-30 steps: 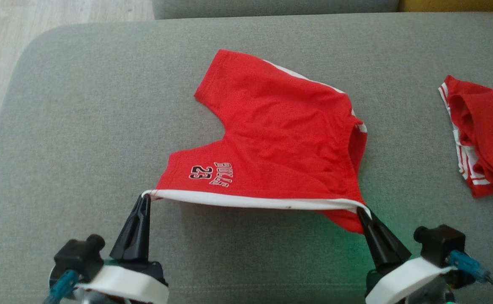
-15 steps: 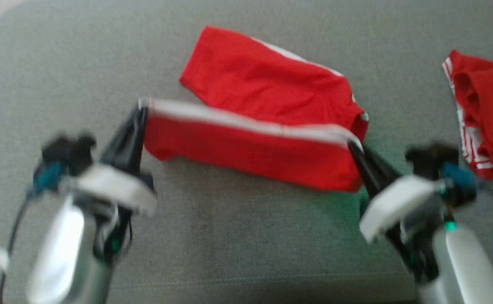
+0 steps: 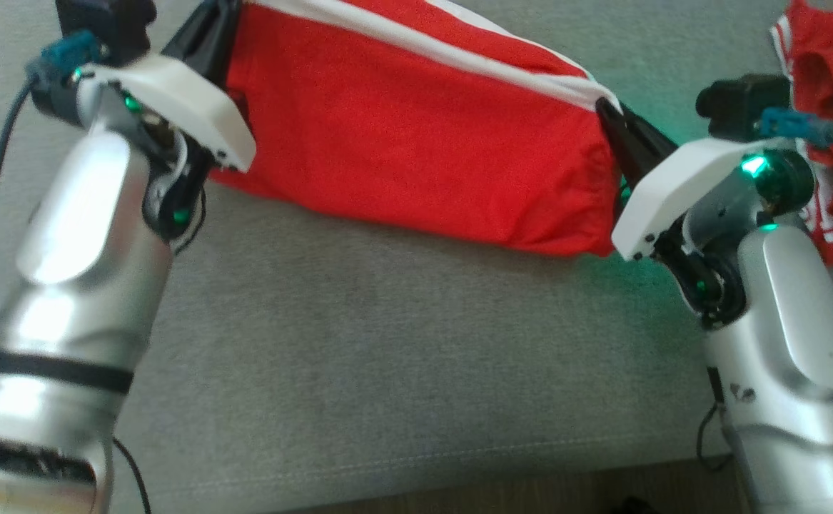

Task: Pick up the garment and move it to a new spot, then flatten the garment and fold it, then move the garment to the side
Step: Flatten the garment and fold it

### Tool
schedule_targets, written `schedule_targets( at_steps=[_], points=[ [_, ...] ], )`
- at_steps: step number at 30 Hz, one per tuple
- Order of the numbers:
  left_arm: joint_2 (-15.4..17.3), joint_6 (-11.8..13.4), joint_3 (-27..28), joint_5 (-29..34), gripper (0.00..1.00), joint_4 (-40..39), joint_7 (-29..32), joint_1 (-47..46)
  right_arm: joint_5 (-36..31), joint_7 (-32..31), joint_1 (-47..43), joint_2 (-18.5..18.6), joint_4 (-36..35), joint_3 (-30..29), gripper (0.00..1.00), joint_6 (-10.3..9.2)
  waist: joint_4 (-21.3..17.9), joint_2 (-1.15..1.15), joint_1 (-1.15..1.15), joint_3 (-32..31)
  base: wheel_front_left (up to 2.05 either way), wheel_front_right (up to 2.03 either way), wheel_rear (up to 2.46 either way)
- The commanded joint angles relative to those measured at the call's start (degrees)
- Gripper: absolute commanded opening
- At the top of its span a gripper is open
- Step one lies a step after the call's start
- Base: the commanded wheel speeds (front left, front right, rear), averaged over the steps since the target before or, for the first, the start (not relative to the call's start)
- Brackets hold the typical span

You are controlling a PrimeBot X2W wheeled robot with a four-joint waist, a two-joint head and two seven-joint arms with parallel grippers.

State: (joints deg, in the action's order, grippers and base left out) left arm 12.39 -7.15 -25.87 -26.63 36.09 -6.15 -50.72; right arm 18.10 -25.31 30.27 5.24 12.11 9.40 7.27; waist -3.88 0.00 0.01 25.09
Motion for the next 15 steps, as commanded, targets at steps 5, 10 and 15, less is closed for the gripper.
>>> schedule_targets(
  at_steps=[5,10,15],
  points=[
    [1.7,-0.3,-1.6,-2.4,0.00,7.9,-3.7,-7.9,1.4,1.4,3.1,-0.8,2.0,1.5,0.00,0.22,-3.2,0.00,-0.01,1.5,0.00,0.00,0.00],
    [1.2,-0.3,-6.0,-5.3,0.00,15.8,-5.2,-12.4,3.4,3.7,4.3,-1.2,4.2,3.1,0.00,0.22,-5.3,0.00,-0.01,2.0,0.00,0.00,0.00],
    [1.2,-0.3,-9.1,-8.8,1.00,20.6,-6.4,-14.8,5.6,7.5,4.5,-1.5,4.7,4.9,1.00,0.22,-6.2,0.00,-0.01,2.4,0.00,0.00,0.00]
  ],
)
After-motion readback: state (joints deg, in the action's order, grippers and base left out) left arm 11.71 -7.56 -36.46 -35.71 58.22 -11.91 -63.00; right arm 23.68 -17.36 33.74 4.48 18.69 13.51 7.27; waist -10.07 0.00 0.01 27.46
